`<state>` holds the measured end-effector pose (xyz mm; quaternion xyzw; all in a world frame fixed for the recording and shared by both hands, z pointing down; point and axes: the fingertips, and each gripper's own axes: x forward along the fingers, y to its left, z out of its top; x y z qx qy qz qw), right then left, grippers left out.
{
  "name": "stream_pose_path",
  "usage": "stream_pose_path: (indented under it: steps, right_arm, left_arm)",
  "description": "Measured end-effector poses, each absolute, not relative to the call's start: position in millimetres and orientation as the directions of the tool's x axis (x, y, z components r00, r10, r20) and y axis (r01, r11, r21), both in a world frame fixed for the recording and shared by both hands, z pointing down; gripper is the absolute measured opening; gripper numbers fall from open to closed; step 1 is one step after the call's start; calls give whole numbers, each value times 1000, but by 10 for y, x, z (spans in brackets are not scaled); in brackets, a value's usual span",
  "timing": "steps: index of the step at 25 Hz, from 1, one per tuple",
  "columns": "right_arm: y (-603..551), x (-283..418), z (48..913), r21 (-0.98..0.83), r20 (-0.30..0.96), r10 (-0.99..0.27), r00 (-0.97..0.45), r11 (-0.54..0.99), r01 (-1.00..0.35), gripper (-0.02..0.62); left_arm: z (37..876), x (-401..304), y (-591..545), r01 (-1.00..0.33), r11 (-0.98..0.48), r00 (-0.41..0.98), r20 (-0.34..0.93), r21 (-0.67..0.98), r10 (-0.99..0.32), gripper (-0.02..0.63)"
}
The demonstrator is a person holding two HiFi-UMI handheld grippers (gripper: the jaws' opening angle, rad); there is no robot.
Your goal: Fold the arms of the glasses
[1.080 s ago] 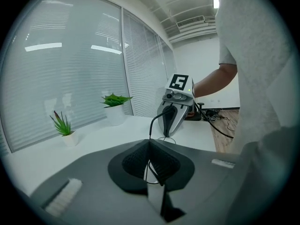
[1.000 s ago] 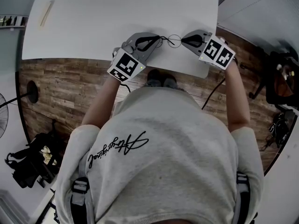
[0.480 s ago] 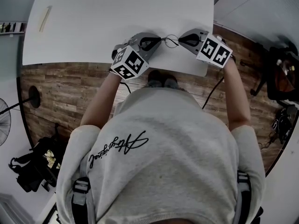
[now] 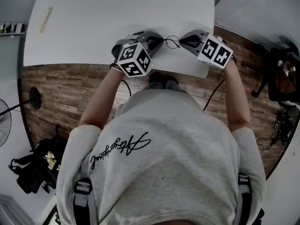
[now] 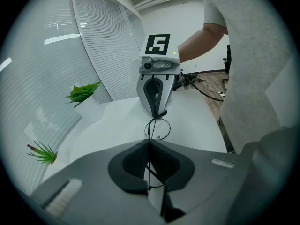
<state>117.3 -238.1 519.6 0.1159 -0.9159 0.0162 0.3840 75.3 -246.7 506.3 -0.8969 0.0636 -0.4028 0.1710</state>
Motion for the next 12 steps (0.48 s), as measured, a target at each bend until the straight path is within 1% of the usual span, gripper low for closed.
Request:
stream_pose_path:
  steps: [6,12]
  right_arm:
    - [-2377,1168,5190,63,707,-204,-677,972,-228,12]
    - [-2374,1171,5194,68,705,-212,-676,970,-233,14]
  left_arm:
    - [5073,770,-2505,79,-909,628,729,-409,-273,-2]
    - [5076,780,-2508,76,-902,630,721,-426,-288,0]
